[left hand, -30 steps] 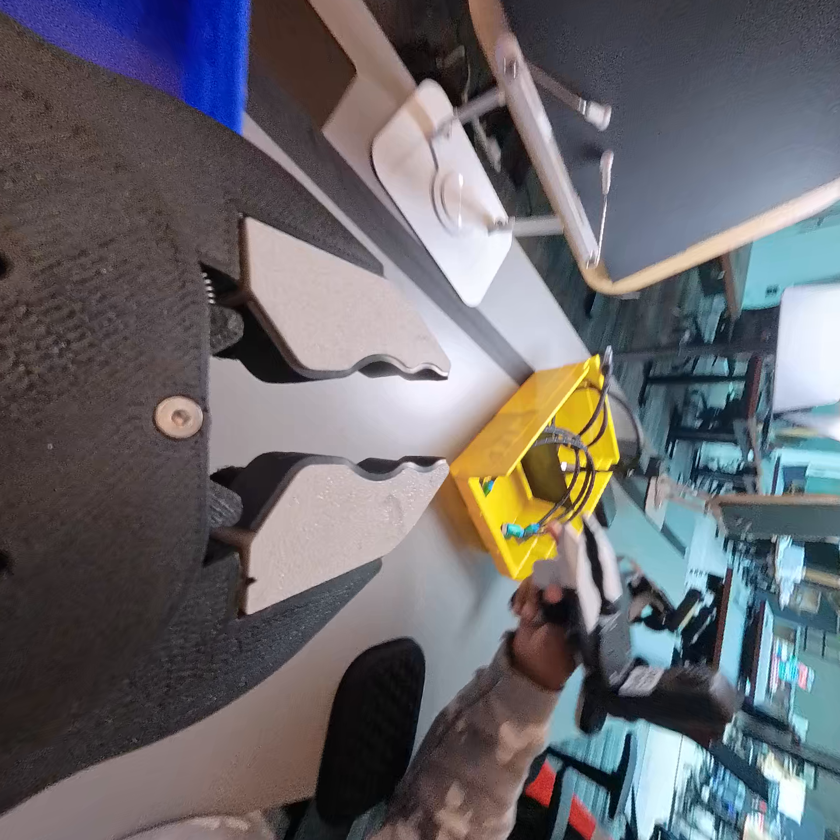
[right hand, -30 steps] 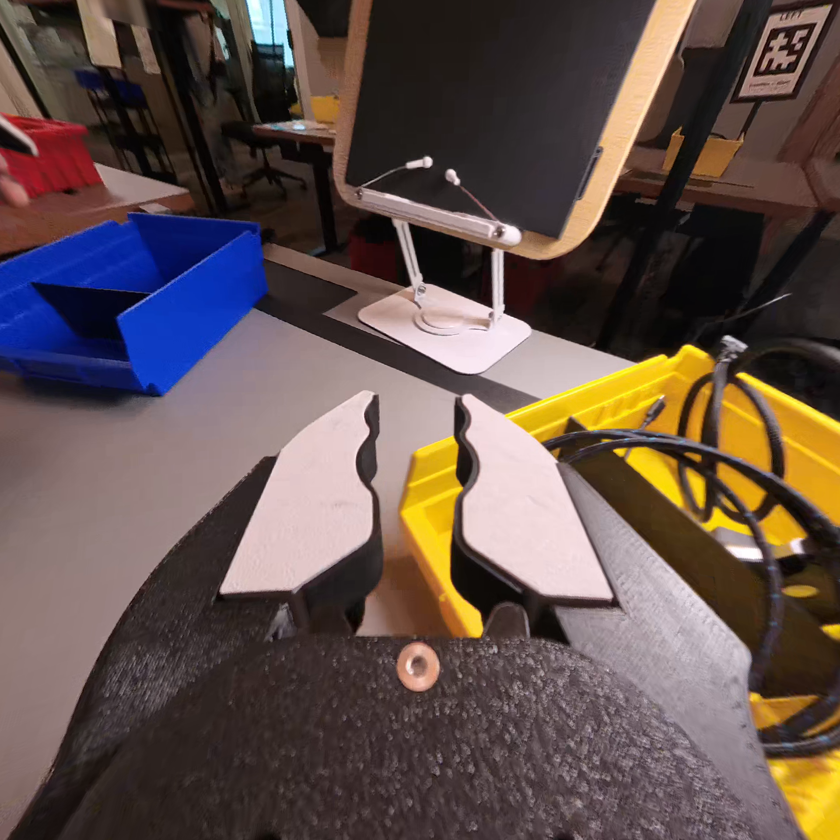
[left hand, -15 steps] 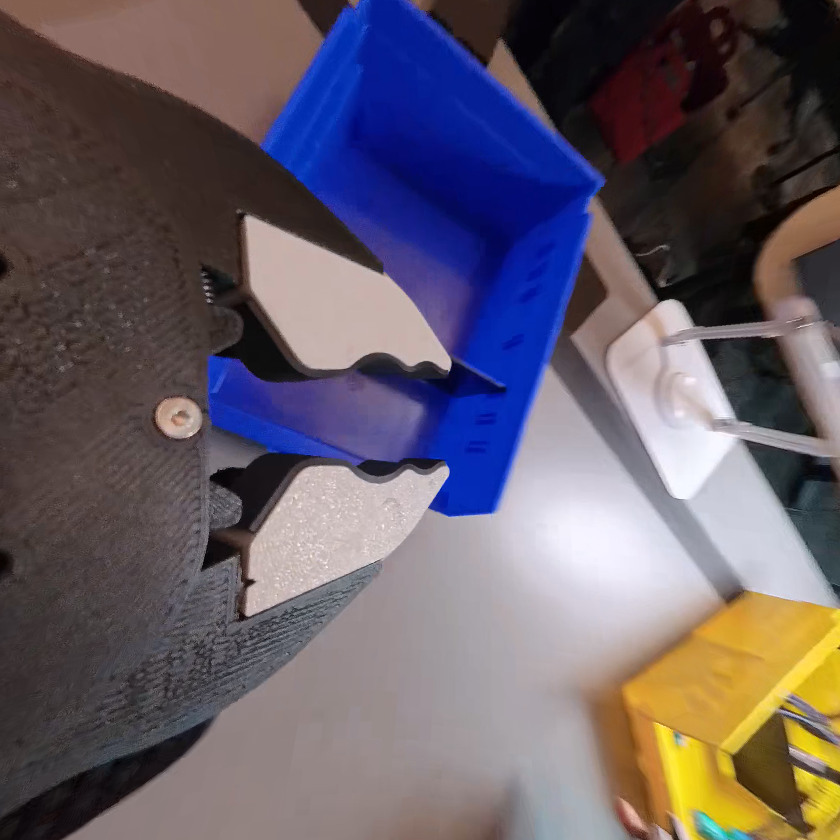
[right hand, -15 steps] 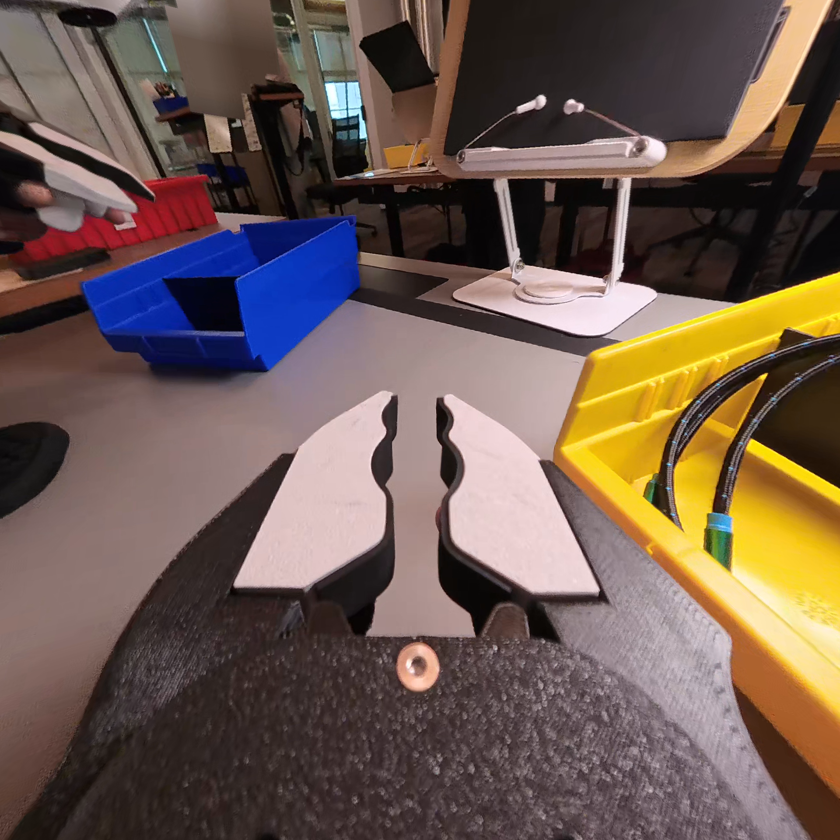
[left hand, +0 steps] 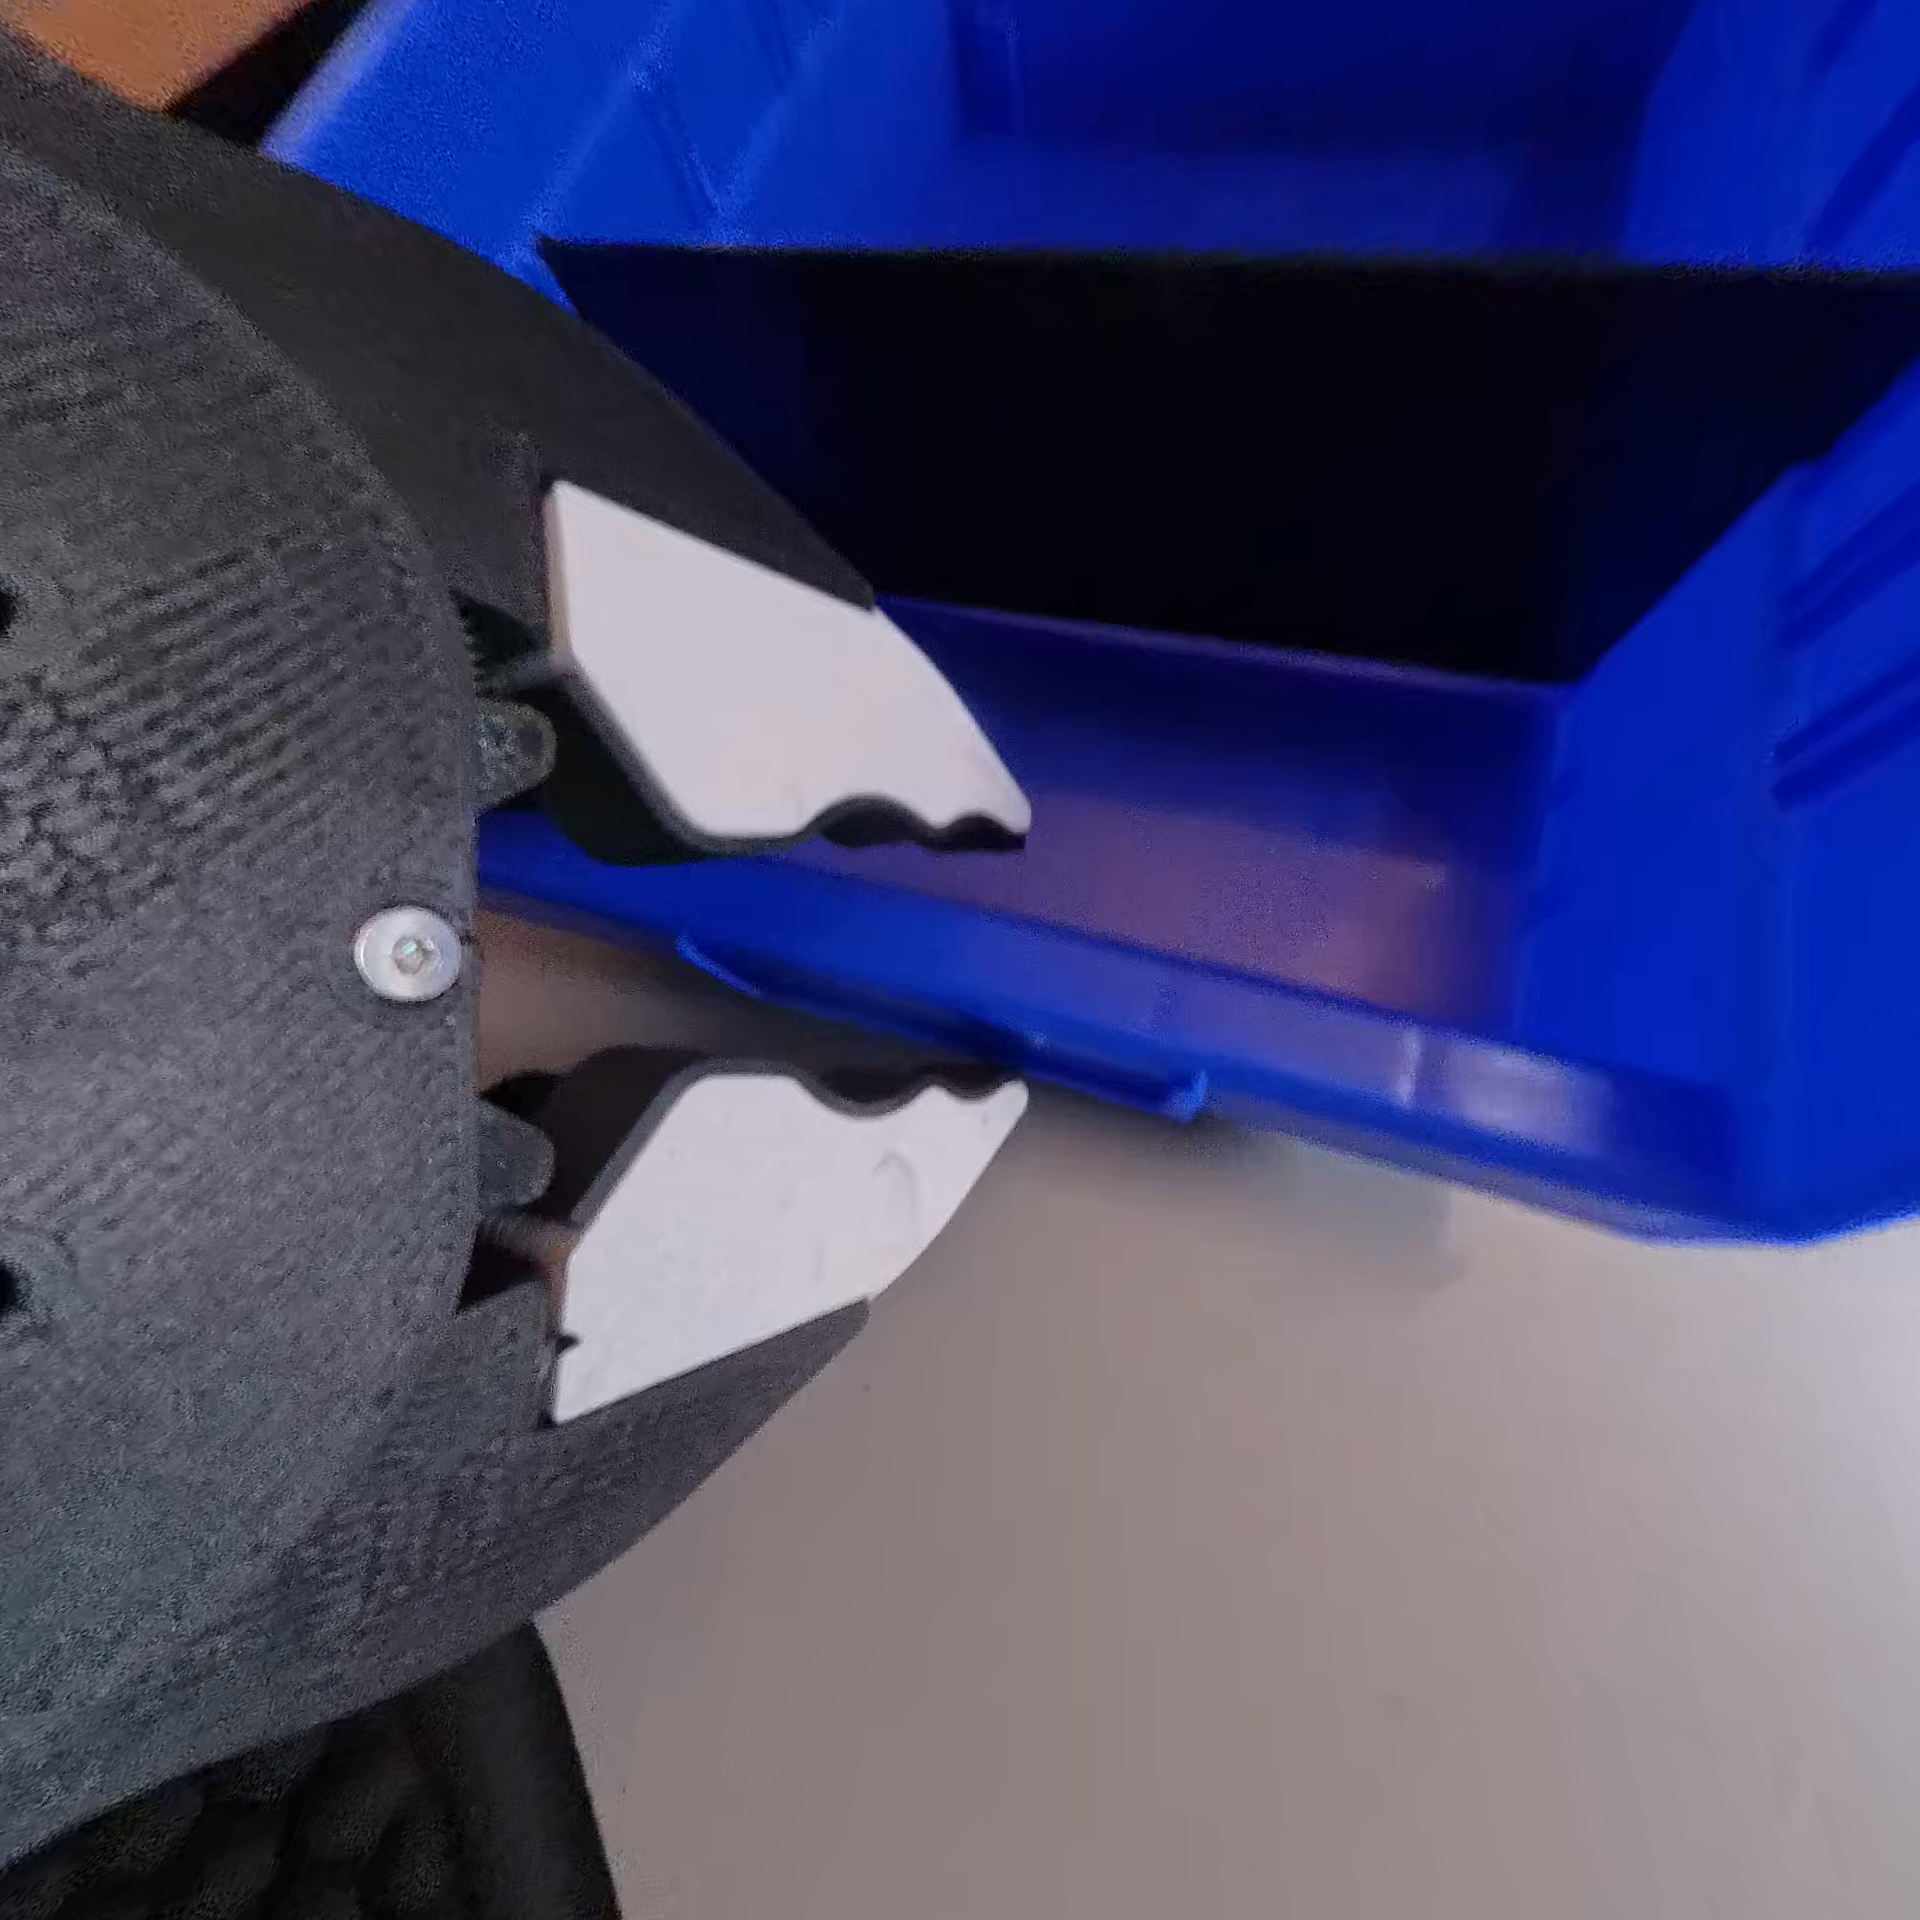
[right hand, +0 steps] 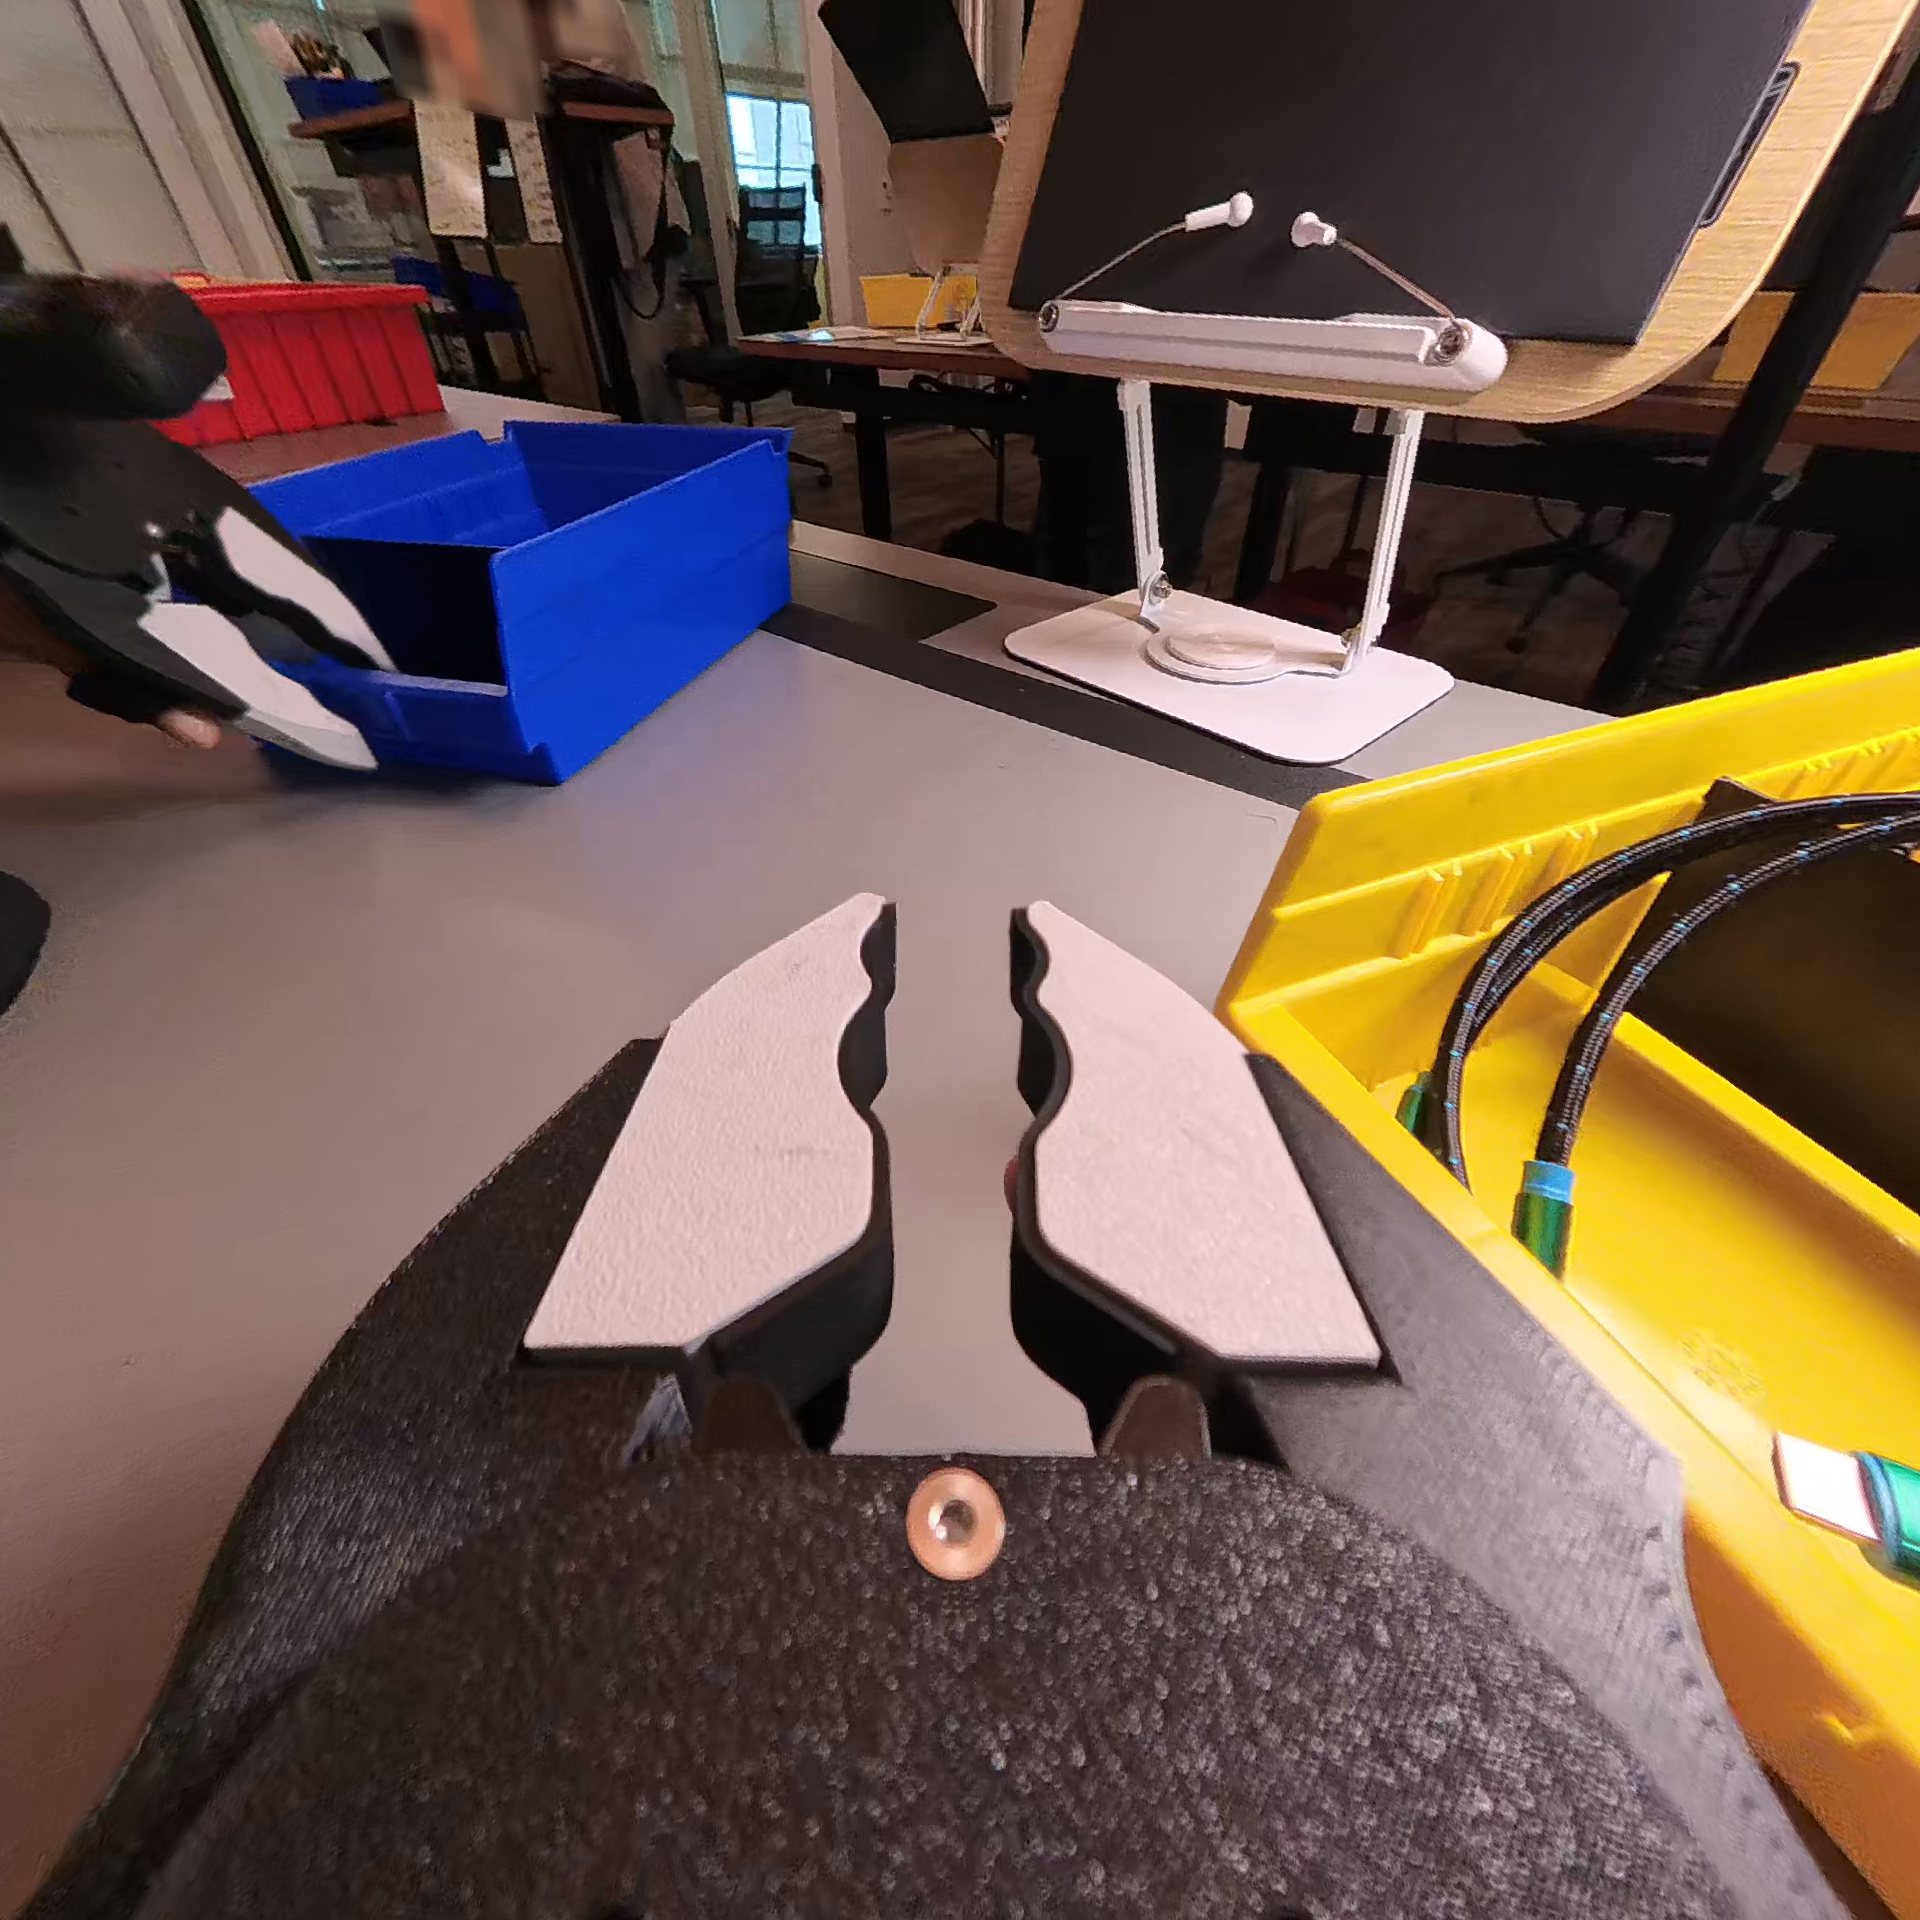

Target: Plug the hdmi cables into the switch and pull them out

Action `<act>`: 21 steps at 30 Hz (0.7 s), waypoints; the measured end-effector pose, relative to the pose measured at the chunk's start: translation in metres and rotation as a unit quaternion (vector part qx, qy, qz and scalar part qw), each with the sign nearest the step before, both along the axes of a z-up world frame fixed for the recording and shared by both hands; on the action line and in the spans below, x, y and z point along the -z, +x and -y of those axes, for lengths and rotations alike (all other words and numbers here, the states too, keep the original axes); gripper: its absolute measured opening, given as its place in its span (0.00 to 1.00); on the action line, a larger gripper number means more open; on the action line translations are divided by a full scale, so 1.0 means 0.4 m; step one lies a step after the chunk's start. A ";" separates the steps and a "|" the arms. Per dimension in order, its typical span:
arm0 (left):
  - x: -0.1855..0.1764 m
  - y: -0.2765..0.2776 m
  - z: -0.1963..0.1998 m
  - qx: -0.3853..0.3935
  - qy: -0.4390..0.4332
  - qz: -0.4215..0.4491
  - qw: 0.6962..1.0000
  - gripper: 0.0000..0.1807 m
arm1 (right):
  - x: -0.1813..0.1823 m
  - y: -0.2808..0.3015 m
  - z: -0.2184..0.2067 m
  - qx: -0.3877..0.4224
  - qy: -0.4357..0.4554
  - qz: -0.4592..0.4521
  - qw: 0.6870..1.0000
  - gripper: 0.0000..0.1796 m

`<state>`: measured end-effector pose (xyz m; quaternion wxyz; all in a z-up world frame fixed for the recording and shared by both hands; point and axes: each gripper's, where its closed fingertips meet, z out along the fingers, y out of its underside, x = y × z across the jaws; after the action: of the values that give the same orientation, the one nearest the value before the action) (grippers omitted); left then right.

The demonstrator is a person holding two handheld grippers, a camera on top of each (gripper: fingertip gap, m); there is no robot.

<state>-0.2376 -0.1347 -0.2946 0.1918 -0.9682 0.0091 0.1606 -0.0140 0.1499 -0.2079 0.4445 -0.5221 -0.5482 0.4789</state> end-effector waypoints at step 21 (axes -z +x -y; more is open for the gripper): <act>0.011 0.342 -0.374 0.279 0.064 -0.033 0.957 0.19 | 0.047 0.014 -0.097 0.106 0.087 0.067 0.988 0.23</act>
<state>-0.1008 0.0150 -0.2992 0.2903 -0.9068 0.2752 0.1332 -0.0084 0.1889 -0.2269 0.4989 -0.5678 -0.5572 0.3438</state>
